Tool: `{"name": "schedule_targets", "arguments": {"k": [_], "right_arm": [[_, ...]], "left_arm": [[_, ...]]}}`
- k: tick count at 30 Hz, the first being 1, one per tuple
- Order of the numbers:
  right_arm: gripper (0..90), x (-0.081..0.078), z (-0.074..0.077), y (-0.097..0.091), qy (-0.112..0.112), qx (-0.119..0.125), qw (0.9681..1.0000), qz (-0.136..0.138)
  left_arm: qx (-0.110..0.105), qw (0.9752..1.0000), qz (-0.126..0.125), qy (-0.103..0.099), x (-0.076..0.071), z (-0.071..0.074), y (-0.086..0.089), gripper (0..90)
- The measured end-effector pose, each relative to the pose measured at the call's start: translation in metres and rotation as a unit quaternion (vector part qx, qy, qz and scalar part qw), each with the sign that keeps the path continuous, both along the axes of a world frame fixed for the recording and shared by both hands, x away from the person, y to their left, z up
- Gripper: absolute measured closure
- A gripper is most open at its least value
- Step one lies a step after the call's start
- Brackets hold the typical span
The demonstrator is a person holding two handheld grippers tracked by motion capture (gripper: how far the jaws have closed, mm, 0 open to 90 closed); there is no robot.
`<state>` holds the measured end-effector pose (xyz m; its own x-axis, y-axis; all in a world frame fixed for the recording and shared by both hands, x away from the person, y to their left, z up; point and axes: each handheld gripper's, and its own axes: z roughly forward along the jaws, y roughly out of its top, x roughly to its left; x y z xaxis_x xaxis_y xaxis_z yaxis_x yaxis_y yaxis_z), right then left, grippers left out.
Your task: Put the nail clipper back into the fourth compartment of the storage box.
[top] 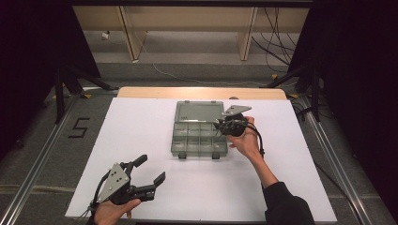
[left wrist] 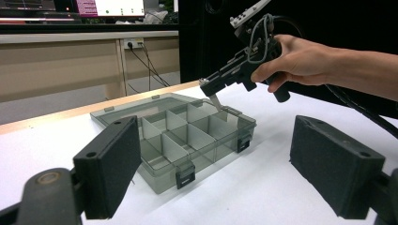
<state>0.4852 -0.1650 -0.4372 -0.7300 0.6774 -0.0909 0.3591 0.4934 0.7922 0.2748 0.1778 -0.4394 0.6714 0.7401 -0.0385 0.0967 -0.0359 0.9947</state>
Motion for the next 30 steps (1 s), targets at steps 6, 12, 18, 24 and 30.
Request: {"name": "schedule_targets", "arguments": {"k": [6,12,18,24,30], "right_arm": [[77.7,0.002,-0.007,-0.002,0.019,-0.003,0.9998,-0.008],[70.3,0.005,-0.015,-0.002,0.032,-0.008,0.9993,-0.016],[58.9,0.005,-0.007,-0.005,0.009,0.015,0.9993,-0.033],[49.7,-0.002,0.006,-0.009,0.002,0.042,0.9982,-0.042],[40.2,-0.008,0.015,-0.012,-0.004,0.051,0.9978,-0.042]], "left_arm": [[0.001,1.0,-0.001,0.0,0.0,0.0,0.0,16.3],[-0.001,0.9999,-0.008,-0.01,0.001,0.0,0.0,16.3],[0.0,1.0,-0.002,0.001,-0.001,0.0,0.0,16.3],[0.0,1.0,-0.002,0.0,-0.001,0.001,0.0,16.3],[0.001,1.0,-0.003,0.001,-0.001,0.0,0.0,16.3]]}}
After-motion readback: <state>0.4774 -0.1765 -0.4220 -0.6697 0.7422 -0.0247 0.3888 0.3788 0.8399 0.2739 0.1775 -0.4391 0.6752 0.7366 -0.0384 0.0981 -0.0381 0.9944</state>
